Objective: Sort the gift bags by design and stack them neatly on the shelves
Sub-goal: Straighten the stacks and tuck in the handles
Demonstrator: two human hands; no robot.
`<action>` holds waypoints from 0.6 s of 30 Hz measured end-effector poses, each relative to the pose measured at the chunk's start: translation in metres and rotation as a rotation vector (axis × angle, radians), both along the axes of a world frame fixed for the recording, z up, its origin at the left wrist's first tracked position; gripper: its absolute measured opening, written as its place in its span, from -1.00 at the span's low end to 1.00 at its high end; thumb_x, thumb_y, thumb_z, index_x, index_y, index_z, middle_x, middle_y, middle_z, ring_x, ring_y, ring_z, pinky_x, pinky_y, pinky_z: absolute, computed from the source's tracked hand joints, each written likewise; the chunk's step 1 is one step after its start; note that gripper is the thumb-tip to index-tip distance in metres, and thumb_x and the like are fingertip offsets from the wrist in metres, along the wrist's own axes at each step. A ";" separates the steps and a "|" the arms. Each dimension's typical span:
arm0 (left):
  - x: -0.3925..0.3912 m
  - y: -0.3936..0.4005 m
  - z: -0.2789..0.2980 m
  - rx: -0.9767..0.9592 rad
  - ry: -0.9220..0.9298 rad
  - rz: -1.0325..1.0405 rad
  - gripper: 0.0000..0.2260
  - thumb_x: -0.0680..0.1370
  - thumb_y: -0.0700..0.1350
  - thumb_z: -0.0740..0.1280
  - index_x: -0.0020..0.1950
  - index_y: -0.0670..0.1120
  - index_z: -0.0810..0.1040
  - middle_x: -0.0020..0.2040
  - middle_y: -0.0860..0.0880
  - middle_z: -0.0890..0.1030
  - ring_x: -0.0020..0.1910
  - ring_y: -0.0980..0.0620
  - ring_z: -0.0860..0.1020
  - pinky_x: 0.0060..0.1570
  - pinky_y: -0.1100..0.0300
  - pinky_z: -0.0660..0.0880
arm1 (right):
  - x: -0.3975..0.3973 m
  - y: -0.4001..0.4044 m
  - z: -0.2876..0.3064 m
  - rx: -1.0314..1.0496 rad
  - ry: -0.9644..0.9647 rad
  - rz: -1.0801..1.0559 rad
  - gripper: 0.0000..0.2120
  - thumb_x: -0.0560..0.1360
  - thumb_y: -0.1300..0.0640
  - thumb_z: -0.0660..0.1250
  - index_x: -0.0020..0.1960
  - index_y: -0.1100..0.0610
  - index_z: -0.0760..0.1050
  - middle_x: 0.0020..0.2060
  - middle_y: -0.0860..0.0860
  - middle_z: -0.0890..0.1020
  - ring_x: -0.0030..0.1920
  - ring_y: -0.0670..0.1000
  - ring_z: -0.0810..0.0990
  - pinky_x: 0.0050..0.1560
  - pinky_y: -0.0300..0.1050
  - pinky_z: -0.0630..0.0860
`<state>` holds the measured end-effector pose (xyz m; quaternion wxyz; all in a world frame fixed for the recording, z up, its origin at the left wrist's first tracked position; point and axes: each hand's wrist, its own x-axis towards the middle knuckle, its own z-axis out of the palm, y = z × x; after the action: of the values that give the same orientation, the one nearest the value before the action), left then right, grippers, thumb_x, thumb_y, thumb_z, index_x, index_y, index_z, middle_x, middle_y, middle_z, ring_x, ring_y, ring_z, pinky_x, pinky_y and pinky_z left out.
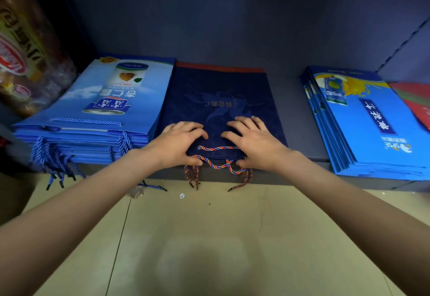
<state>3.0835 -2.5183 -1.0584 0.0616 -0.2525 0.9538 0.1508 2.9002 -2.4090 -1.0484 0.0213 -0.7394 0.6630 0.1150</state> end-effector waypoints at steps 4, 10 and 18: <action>0.007 -0.005 0.008 0.013 0.012 0.018 -0.30 0.37 0.17 0.44 0.43 0.10 0.22 0.49 0.04 0.14 0.47 0.02 0.08 0.43 0.03 0.04 | -0.005 -0.001 0.017 -0.009 -0.045 -0.011 -0.39 0.44 -0.03 0.36 0.43 0.00 0.26 0.40 -0.01 0.27 0.43 0.04 0.13 0.45 0.17 -0.10; 0.016 -0.002 0.017 -0.011 -0.060 -0.004 -0.03 0.33 0.12 0.50 0.54 0.05 -0.06 0.54 -0.05 -0.03 0.51 -0.04 -0.02 0.48 0.05 0.00 | -0.011 -0.009 0.052 -0.190 -0.135 -0.031 -0.60 0.46 0.00 0.35 0.27 0.03 0.45 0.25 -0.01 0.48 0.30 0.04 0.36 0.44 0.07 -0.04; 0.010 -0.008 0.034 -0.002 0.278 0.123 -0.45 0.46 0.00 0.42 0.41 -0.02 0.34 0.27 -0.06 0.44 0.25 -0.09 0.40 0.24 0.00 0.35 | -0.009 -0.018 0.069 -0.351 -0.372 0.008 -0.77 0.45 0.15 0.39 0.10 0.16 0.57 -0.04 0.11 0.61 0.02 0.14 0.55 0.06 0.11 0.47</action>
<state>3.0934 -2.5260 -1.0241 -0.0806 -0.2870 0.9360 0.1871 2.8909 -2.4271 -0.9797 0.0136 -0.7428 0.6546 -0.1398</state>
